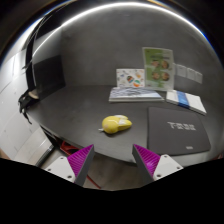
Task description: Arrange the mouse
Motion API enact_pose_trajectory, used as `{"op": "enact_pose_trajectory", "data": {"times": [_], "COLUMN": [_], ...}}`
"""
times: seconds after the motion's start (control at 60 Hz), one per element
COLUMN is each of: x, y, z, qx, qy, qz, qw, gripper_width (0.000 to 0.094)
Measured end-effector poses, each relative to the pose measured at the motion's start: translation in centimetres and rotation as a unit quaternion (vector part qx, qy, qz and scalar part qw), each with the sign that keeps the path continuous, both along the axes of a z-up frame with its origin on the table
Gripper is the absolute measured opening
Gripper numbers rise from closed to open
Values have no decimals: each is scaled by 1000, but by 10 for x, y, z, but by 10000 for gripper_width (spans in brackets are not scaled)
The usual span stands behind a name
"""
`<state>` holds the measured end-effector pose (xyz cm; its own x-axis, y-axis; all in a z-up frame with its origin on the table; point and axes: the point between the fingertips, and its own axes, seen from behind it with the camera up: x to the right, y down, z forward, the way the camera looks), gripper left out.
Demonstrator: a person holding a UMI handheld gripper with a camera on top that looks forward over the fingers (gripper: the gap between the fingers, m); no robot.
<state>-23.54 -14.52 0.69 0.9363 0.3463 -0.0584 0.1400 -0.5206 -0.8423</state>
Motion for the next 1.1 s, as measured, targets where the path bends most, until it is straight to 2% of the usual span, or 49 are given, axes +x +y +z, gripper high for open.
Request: {"op": "enact_pose_trajectory", "data": {"times": [0.1, 0.25, 0.317, 0.533, 0.633, 0.717, 0.783, 0.833, 0.9, 0.95, 1.017, 1.05, 1.1], "x": [-25, -46, -47, -54, -61, -68, -85, -88, -73, -51, 1, 31, 79], "y": [25, 61, 81, 142, 156, 154, 150, 149, 153, 150, 150, 155, 146], "z": [-20, -20, -21, -23, -23, -22, -16, 10, 68, 120, 168, 181, 189], "qx": [-10, 4, 0, -24, -15, -33, -47, -27, 40, 91, 137, 150, 147], "qy": [-10, -15, -20, -34, -32, -36, -3, 9, -4, -13, -36, -52, -72], "qz": [32, 46, 30, -74, -115, -119, -105, -101, -100, -117, -145, -166, -189], "qw": [999, 999, 999, 996, 993, 992, 993, 994, 994, 989, 979, 973, 968], "gripper_width": [831, 828, 832, 792, 514, 443, 414, 401, 403, 400, 398, 397, 396]}}
